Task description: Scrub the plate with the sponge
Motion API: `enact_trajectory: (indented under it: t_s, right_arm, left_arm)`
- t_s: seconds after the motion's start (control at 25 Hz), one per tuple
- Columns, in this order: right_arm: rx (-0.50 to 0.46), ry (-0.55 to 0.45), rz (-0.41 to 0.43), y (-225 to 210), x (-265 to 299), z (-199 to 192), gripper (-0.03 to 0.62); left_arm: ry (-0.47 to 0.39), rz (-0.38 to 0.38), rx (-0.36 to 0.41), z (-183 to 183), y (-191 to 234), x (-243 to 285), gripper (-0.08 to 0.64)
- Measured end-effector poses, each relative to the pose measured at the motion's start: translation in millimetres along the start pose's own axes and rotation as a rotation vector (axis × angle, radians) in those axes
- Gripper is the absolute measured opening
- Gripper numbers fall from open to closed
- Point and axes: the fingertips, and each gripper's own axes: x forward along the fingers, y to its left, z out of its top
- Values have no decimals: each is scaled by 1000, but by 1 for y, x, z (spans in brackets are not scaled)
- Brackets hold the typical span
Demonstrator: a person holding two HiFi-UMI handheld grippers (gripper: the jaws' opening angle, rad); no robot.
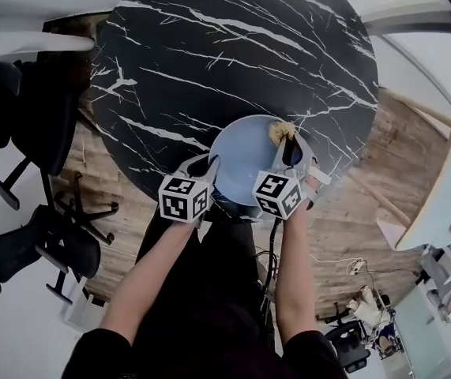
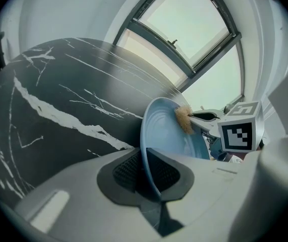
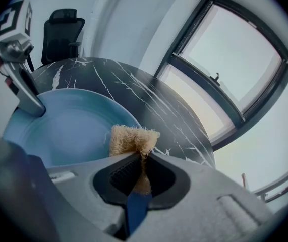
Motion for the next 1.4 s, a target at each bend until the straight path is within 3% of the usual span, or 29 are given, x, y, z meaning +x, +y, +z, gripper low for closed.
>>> enact_trajectory:
  t_s: [0.36, 0.56, 0.76, 1.12, 1.4]
  right_arm:
    - [-206, 52, -71, 0, -9, -18, 31]
    - [-374, 87, -120, -1, -15, -24, 31]
    - [-501, 94, -123, 1, -20, -32, 31]
    - [-624, 107, -106, 5, -31, -46, 31]
    - [-656, 117, -82, 9, -41, -57, 31]
  left_arm:
    - [17, 2, -34, 0, 0, 0, 28]
    - [25, -6, -55, -2, -3, 3, 25]
    - [27, -9, -59, -2, -5, 3, 23]
    - [23, -12, -90, -4, -6, 4, 18]
    - [12, -8, -104, -3, -6, 4, 18]
